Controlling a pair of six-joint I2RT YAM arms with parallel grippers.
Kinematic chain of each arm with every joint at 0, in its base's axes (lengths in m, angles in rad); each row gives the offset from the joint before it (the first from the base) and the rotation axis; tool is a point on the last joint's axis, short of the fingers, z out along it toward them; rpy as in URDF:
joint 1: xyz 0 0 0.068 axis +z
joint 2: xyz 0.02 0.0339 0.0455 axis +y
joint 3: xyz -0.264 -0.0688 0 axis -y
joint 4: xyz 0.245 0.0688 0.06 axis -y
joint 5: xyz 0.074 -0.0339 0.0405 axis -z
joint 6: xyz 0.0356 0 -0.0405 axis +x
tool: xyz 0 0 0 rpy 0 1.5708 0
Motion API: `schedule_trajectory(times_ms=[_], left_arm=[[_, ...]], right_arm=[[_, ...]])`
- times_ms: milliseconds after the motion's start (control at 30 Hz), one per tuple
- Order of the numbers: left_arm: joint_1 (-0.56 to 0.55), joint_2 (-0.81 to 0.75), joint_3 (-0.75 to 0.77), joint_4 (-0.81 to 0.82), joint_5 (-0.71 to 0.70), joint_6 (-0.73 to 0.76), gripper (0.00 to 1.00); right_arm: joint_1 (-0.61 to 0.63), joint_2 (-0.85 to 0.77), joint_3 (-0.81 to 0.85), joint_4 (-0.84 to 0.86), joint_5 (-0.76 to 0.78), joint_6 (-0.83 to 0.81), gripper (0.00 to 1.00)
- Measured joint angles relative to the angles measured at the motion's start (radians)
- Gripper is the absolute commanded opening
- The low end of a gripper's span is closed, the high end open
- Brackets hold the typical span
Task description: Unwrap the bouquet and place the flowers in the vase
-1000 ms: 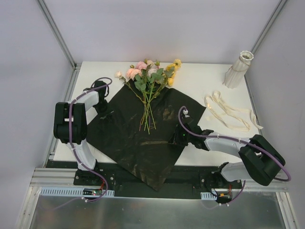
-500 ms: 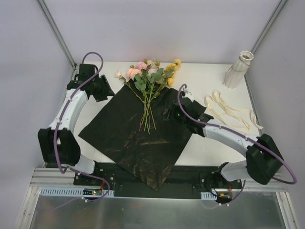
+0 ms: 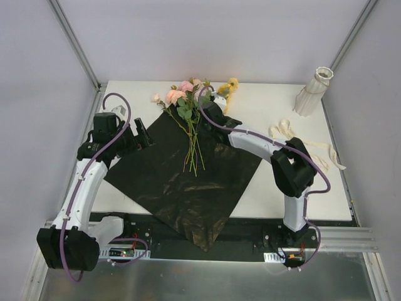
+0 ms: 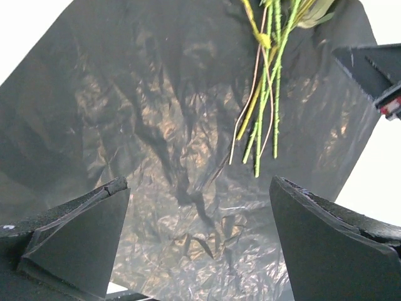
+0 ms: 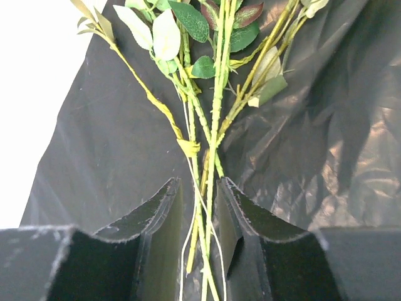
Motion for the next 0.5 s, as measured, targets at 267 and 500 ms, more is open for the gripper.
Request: schedule_trajectory(times_ms=[267, 500], left_arm=[[0.000, -0.077, -0.036, 0.020, -0.051, -0.008, 0.96], [0.000, -0.145, -0.036, 0.034, -0.080, -0.007, 0.96]], right_arm=[[-0.001, 0.204, 0.193, -0.029, -0.051, -0.048, 0.36], [0.008, 0.329, 0.335, -0.043, -0.087, -0.218, 0.36]])
